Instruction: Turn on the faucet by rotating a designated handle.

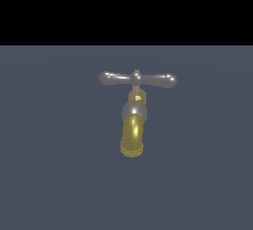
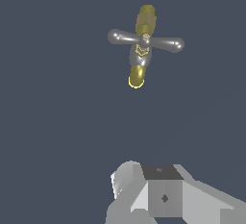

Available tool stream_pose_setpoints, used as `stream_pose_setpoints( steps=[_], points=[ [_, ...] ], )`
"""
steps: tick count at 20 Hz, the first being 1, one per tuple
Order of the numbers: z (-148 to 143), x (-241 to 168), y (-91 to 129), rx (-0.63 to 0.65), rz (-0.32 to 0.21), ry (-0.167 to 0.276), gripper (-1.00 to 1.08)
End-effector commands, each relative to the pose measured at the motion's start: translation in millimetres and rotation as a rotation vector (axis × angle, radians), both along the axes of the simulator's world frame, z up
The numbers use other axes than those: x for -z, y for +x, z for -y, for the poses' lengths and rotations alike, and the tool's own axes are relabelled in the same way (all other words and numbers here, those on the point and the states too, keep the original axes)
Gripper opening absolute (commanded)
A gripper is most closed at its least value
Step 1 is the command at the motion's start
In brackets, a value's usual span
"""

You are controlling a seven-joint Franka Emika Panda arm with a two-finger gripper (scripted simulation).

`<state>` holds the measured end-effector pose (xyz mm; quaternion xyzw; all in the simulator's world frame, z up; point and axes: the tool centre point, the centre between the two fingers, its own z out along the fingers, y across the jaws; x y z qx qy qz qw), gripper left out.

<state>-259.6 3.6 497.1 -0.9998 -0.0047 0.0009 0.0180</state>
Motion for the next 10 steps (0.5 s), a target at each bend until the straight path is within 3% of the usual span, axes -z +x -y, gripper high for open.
stream_pose_setpoints(
  steps=[1, 10],
  points=[
    [0, 0, 0, 0.0, 0.0, 0.0, -1.0],
    [7, 10, 1, -0.048, 0.001, -0.001, -1.0]
  ],
)
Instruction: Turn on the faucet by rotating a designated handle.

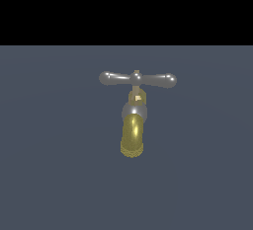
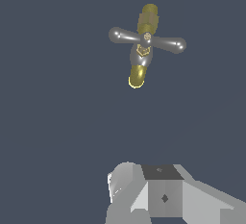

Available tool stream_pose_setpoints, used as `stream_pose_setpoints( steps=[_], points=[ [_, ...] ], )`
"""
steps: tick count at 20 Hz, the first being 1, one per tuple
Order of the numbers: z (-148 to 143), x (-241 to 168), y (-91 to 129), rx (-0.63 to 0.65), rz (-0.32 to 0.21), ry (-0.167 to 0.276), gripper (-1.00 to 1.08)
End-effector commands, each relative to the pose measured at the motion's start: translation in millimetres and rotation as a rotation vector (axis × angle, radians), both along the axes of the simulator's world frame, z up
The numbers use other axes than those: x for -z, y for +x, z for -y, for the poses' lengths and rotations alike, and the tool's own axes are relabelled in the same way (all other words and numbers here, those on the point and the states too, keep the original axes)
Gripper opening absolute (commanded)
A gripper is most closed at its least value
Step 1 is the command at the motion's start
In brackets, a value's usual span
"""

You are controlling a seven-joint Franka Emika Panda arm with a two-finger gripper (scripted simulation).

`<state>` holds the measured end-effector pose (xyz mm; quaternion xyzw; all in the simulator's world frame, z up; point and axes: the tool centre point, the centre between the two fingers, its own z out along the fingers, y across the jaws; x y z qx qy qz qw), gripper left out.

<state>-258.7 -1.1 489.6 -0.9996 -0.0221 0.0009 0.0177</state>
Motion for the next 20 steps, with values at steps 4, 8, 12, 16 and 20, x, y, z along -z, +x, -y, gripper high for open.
stream_pose_setpoints(
  steps=[4, 8, 12, 16, 20],
  points=[
    [9, 14, 2, -0.065, 0.001, -0.001, -1.0],
    [18, 30, 5, -0.137, 0.002, -0.003, -1.0],
    [30, 49, 10, -0.227, 0.003, -0.005, -1.0],
    [42, 70, 16, -0.321, 0.005, -0.007, -1.0],
    [54, 90, 23, -0.416, 0.007, -0.009, -1.0]
  ],
)
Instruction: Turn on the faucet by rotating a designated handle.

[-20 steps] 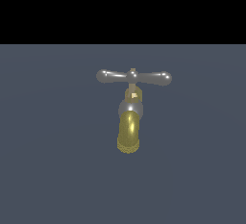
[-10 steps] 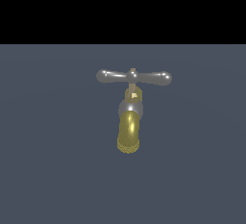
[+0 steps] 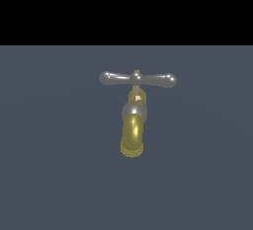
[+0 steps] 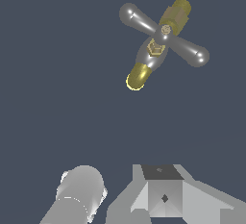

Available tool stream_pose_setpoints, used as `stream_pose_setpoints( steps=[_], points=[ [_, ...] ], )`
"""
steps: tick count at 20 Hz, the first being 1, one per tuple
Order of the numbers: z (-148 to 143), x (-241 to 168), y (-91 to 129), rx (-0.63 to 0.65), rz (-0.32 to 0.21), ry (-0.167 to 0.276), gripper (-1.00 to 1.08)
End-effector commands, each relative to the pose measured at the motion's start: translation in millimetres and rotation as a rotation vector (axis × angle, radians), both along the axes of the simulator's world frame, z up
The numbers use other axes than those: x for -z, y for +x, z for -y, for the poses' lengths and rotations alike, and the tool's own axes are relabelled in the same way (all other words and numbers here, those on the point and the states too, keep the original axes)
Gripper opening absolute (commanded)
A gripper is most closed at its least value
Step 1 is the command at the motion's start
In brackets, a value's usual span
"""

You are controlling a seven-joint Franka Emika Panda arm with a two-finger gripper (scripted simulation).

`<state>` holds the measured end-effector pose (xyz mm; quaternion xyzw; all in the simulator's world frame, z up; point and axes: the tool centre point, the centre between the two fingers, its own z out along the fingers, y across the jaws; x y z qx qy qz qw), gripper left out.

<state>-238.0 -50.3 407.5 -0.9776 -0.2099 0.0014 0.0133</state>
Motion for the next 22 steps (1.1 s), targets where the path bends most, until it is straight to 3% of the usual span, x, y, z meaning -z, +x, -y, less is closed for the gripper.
stream_pose_setpoints(
  steps=[1, 22],
  points=[
    [7, 13, 5, -0.061, 0.001, -0.002, -1.0],
    [53, 120, 64, -0.556, 0.01, -0.016, -1.0]
  ],
)
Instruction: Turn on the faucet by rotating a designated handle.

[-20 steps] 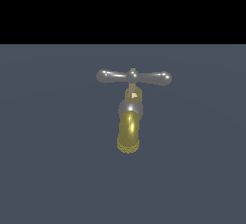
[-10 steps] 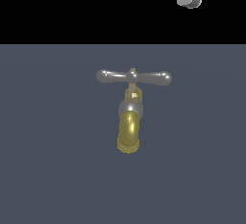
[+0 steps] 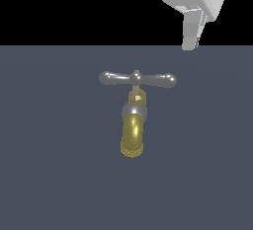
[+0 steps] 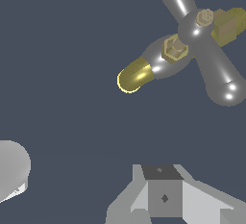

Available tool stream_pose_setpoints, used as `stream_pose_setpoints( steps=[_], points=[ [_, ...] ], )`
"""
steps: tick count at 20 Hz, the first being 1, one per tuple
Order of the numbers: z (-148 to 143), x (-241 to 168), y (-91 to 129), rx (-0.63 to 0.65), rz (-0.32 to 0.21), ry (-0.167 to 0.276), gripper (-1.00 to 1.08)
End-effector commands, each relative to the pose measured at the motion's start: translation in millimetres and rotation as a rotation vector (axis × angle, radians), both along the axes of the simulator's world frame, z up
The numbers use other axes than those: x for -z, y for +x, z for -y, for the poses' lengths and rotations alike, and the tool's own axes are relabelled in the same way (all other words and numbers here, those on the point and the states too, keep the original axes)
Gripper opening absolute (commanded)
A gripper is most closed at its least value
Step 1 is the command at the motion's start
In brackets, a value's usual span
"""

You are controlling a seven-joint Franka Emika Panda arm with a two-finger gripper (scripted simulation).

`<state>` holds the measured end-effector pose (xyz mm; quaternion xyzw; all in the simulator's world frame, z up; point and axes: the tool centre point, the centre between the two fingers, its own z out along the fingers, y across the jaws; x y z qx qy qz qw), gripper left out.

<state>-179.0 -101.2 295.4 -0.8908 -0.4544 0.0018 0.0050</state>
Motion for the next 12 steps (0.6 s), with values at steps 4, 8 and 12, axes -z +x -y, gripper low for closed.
stream_pose_setpoints(
  steps=[4, 8, 12],
  points=[
    [8, 27, 18, -0.125, 0.003, -0.005, -1.0],
    [11, 44, 32, -0.21, 0.005, -0.007, -1.0],
    [13, 61, 45, -0.289, 0.006, -0.009, -1.0]
  ],
)
